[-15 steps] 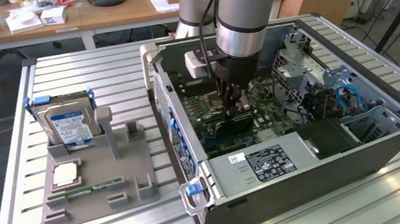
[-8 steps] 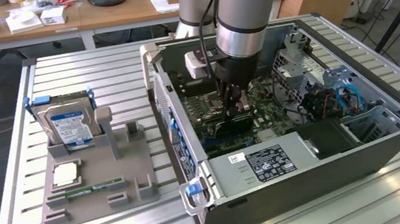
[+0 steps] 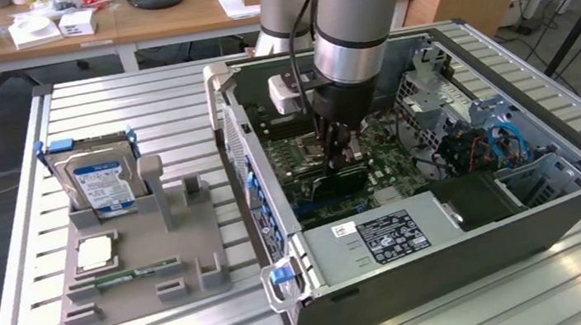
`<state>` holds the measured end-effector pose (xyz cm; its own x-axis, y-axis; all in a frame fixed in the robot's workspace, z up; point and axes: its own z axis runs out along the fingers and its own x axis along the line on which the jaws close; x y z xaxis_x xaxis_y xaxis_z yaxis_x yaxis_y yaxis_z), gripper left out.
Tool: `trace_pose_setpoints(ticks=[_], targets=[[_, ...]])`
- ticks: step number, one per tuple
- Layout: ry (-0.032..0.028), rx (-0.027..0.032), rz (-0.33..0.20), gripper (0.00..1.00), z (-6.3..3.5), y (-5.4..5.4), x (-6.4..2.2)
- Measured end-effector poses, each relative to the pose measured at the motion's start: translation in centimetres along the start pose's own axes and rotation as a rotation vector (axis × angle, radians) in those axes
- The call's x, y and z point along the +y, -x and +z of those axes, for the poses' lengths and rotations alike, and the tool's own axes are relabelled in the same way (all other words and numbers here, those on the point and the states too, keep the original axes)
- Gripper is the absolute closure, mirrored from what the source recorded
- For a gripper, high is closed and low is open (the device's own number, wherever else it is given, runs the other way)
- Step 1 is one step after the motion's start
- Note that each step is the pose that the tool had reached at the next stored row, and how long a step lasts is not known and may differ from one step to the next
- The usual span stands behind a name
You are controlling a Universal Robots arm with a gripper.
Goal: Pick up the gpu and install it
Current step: 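Press down on the gpu until it lock into place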
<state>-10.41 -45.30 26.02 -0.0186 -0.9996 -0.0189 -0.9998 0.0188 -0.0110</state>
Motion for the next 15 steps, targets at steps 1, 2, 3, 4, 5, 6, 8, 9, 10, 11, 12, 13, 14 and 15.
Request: trace_pose_setpoints(ticks=[1,2,3,4,5,6,8,9,10,11,12,13,14,15], targets=[[0.0,-0.0001,0.0,0.9,0.01,0.0,0.0],[-0.0001,-0.0003,0.0,0.9,0.02,0.0,0.0],[-0.0002,-0.0005,0.0,0.9,0.02,0.0,0.0],[-0.0002,-0.0005,0.0,0.9,0.03,0.0,0.0],[-0.0002,-0.0006,0.0,0.9,0.03,0.0,0.0],[-0.0002,-0.0006,0.0,0.9,0.03,0.0,0.0],[-0.0003,-0.0006,0.0,0.9,0.02,0.0,0.0],[-0.0004,-0.001,0.0,0.9,-0.02,0.0,0.0],[-0.0008,-0.0021,0.0,0.9,-0.09,0.0,0.0],[-0.0014,-0.0032,0.0,0.9,-0.2,0.0,-0.01],[-0.0012,-0.0023,0.0,0.9,-0.41,0.0,-0.01],[-0.0003,-0.0006,0.0,0.9,-0.67,0.0,0.0],[-0.0005,-0.001,0.0,0.9,-0.83,0.0,-0.01],[-0.0004,-0.0008,0.0,0.9,-1.01,0.0,-0.01]])
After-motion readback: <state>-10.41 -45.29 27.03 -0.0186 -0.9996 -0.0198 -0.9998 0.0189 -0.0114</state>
